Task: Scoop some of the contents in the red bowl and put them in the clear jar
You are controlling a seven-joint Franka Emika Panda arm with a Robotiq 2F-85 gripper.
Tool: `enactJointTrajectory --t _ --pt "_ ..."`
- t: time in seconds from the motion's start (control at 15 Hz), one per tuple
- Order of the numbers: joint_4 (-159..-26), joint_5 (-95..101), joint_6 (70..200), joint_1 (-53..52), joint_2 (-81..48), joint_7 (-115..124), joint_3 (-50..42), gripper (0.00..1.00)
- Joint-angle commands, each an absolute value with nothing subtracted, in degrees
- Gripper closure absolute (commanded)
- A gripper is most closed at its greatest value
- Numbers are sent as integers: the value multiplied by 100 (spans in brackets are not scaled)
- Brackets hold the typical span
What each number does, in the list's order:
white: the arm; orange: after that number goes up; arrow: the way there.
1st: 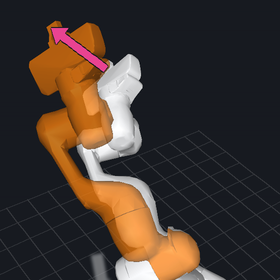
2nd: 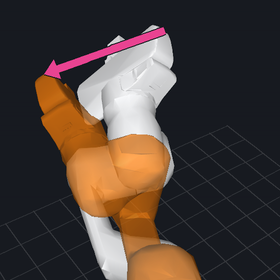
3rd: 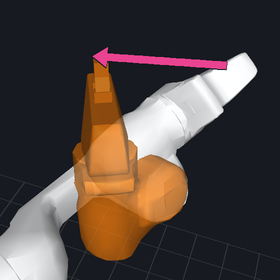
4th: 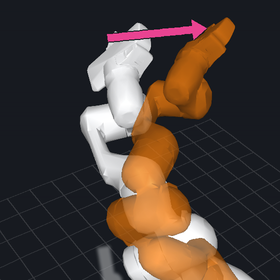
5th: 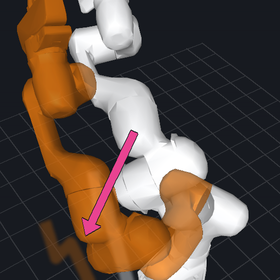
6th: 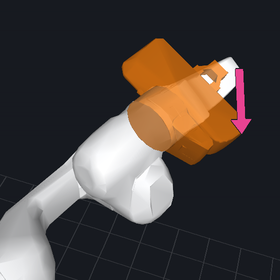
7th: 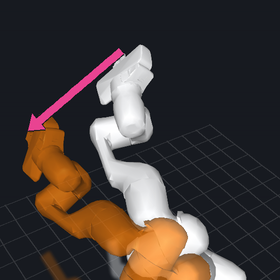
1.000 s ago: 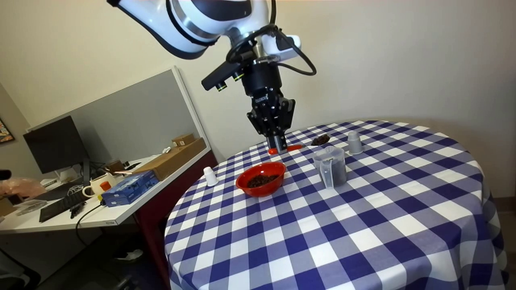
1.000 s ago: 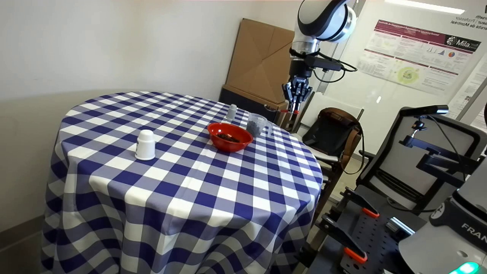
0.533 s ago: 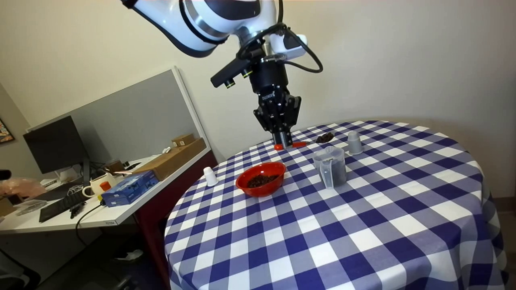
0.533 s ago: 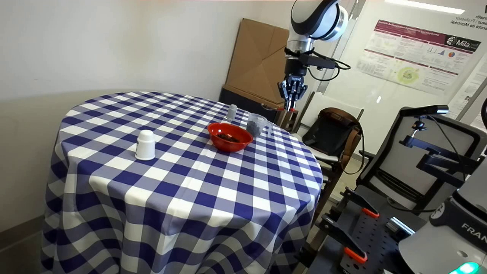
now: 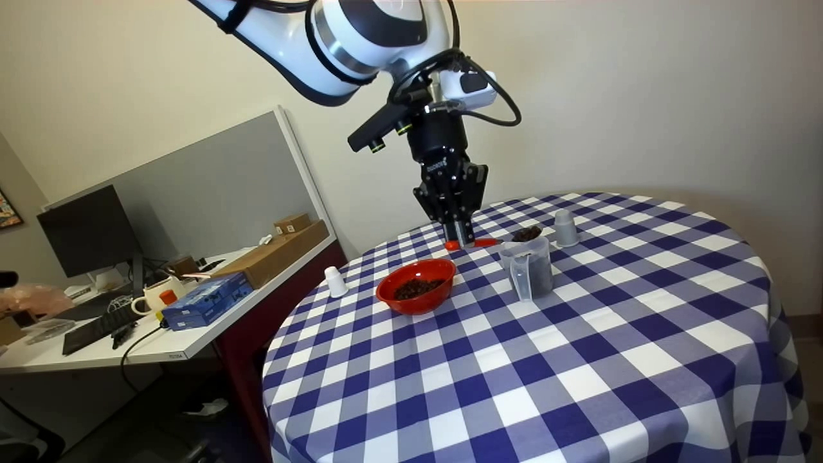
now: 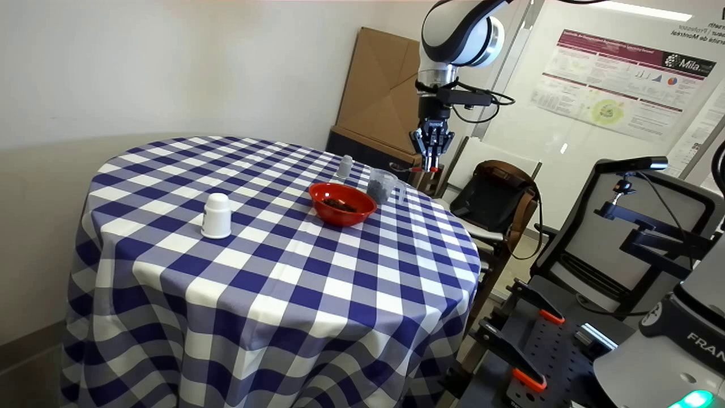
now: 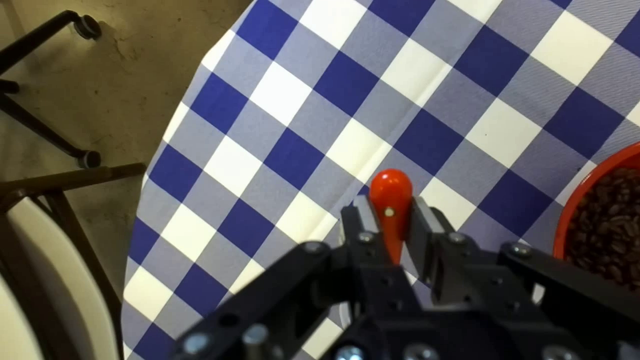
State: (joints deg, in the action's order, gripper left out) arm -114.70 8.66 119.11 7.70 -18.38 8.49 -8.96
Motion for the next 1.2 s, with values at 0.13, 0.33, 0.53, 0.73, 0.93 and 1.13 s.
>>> enactJointTrajectory --t 0.13,0.33,0.53,0.73,0.93,1.13 --pt "-11032 1340 11453 613 -2061 1310 -1016 89" --pt "-10928 1689 11248 512 -2120 1598 -1057 89" --pt "-10852 1944 11073 438 -2152 1782 -1053 89" --pt "-10832 2081 10998 385 -2185 1879 -1029 89" --pt "-10836 2141 11000 328 -2227 1940 -1015 89" --pt "-10840 2218 10978 252 -2279 2060 -1015 89"
